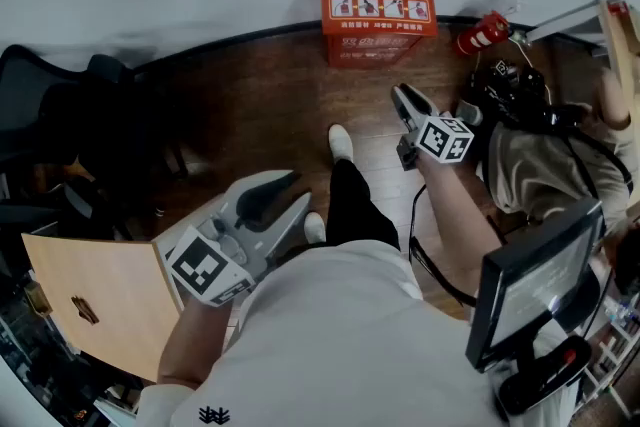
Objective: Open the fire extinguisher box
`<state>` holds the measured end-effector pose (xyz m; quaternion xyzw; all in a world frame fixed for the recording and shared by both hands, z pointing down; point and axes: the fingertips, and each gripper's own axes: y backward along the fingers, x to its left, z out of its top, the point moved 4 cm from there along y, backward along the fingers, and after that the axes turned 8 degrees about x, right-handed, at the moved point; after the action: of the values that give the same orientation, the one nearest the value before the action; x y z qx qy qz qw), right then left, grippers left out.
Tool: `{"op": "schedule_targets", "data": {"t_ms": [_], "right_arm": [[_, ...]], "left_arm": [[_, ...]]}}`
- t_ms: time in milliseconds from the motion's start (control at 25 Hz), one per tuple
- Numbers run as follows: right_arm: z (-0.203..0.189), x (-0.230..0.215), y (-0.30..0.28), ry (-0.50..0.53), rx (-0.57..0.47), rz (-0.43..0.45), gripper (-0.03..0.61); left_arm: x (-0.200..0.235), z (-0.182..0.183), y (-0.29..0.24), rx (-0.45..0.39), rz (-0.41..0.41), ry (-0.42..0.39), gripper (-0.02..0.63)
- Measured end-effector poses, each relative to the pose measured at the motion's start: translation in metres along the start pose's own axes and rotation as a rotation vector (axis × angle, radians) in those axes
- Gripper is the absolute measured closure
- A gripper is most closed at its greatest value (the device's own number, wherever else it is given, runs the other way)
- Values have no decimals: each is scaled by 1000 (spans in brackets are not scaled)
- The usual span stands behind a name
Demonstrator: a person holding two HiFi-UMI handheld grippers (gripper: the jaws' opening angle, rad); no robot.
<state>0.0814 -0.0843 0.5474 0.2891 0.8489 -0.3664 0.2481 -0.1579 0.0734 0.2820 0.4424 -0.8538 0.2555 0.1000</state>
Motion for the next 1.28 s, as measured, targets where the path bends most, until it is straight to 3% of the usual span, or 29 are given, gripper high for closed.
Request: {"op": "schedule_targets", "data": {"t_ms": [80,160,440,600,640,800,920,1160,1280], "right_arm": [[22,-38,-34,15,31,-24,480],[37,-73,-66,-35,46,-39,471],[44,-167,-139,-420,-36,-39,431],[48,-197,-153,-552,-109,-46,399],[48,-200,-154,-574,-127,-36,370],[54,-203,-161,-662,-217,27,382],[55,-202,-158,-690,-258,37,453],[69,-179,-141,-680,-295,95,473],[94,-162,-128,-613,-314,137,479]], "left_arm": [[20,19,-36,-2,-5,-2,525],[40,38,-70,-5,-15,14,525],[83,71,-147,39,-95,38,525],[96,69,-163,62,-118,73,525],[98,66,-165,66,-122,86,525],[104,55,-167,103,-117,112,525],[106,50,-163,108,-112,117,525],[106,54,-161,95,-123,112,525],[105,55,-163,90,-131,125,528]]}}
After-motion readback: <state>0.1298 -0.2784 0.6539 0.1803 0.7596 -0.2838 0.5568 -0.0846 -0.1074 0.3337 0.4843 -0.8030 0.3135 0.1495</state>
